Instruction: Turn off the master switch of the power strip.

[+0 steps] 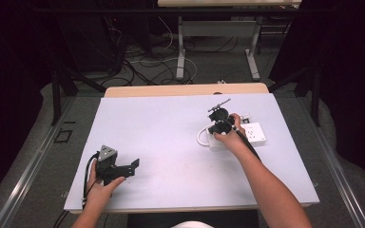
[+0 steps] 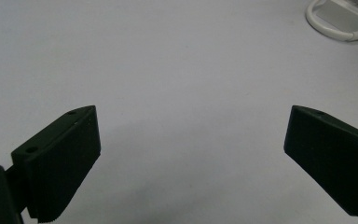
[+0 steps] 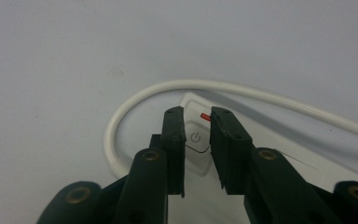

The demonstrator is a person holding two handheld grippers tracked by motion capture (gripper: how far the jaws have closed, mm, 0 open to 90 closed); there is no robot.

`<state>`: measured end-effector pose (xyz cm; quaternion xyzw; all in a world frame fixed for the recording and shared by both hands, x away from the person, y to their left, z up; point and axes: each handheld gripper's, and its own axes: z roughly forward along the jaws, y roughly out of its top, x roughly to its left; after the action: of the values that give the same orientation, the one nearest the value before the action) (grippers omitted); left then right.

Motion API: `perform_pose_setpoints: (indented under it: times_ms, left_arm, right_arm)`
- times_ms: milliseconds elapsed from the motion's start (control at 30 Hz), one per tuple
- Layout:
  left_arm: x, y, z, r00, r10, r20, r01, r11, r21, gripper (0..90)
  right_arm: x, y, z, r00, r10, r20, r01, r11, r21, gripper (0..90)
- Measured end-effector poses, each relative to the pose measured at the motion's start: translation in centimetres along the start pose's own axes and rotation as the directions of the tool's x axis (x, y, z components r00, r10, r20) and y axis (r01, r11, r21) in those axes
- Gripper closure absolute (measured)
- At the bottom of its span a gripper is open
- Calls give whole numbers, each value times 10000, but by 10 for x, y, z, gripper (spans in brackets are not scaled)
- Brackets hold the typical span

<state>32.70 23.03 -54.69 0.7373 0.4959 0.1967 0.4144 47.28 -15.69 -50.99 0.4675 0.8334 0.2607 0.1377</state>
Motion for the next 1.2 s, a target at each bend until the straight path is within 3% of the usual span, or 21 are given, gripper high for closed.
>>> perform_pose_setpoints:
  times_ms: [167,433,533,567,667,700,833,933,1200]
  left_arm:
    - [0,0,0,10000,-30,1,30,10000,5,37]
    - [0,-1,-1,10000,-69,-41,69,10000,7,37]
    - [0,-1,0,10000,-37,-29,37,10000,11,37]
    - [0,-1,0,10000,-24,-30,24,10000,12,37]
    - [0,-1,-1,10000,-20,-33,20,10000,18,37]
    - [0,-1,-1,10000,-9,-48,9,10000,29,37]
    - [1,-2,-2,10000,-53,-46,53,10000,-7,37]
    - [0,-2,-2,10000,-51,-48,51,10000,10,37]
    - [0,-1,-1,10000,-25,-18,25,10000,46,37]
  right_arm:
    - [0,0,-3,9997,228,-12,-228,9997,-49,652]
    - [-4,-1,-7,9999,149,-3,-149,9991,-386,575]
    - [-3,-1,-9,9997,252,-30,-253,9994,-237,552]
    - [-3,-2,-10,10000,74,-30,-75,9996,-257,549]
    - [-1,-2,-10,9996,184,-194,-188,9996,-232,549]
    - [-1,-2,-10,9999,-19,-153,14,9996,-288,548]
    - [1,-3,-11,9996,213,-188,-217,9995,-234,467]
    - [0,-4,-12,9999,64,-78,-66,9996,-264,409]
    - [2,-5,-16,9998,-41,-207,27,9978,-656,360]
